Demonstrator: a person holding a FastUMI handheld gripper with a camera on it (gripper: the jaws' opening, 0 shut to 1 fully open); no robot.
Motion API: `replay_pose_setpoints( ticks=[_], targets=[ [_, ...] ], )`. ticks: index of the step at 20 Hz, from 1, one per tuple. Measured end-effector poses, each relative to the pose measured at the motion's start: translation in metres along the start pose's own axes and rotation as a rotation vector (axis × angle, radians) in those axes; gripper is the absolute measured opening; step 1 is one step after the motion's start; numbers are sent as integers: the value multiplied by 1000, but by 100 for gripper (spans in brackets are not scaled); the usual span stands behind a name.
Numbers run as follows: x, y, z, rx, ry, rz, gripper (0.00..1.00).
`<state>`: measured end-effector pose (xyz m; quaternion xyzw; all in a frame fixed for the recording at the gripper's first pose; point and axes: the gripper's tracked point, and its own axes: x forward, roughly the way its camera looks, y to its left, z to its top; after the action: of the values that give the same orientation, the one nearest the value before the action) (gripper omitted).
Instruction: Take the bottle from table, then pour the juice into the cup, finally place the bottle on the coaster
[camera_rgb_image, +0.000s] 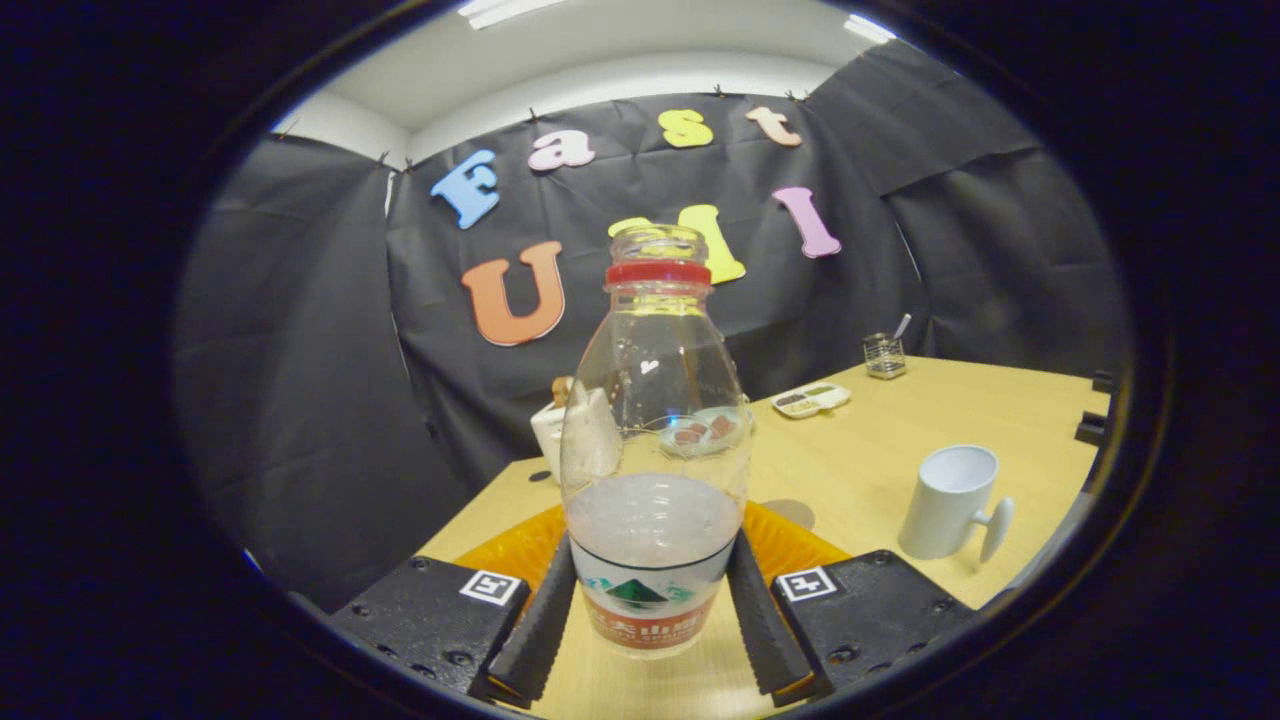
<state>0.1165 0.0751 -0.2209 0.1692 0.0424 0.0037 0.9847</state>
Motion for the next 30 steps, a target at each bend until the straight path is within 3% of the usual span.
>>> replay_pose_setpoints(
  ticks=[5, 9, 15, 20, 23, 30],
  targets=[
    [4, 12, 17, 276, 3, 68, 78],
    [9, 0, 11, 381, 17, 42, 78],
    [6, 2, 9, 539, 34, 67, 78],
    [12, -4, 18, 603, 57, 72, 77],
    [13, -17, 18, 628, 79, 32, 78],
    [12, -30, 21, 824, 70, 72, 78]
  ],
)
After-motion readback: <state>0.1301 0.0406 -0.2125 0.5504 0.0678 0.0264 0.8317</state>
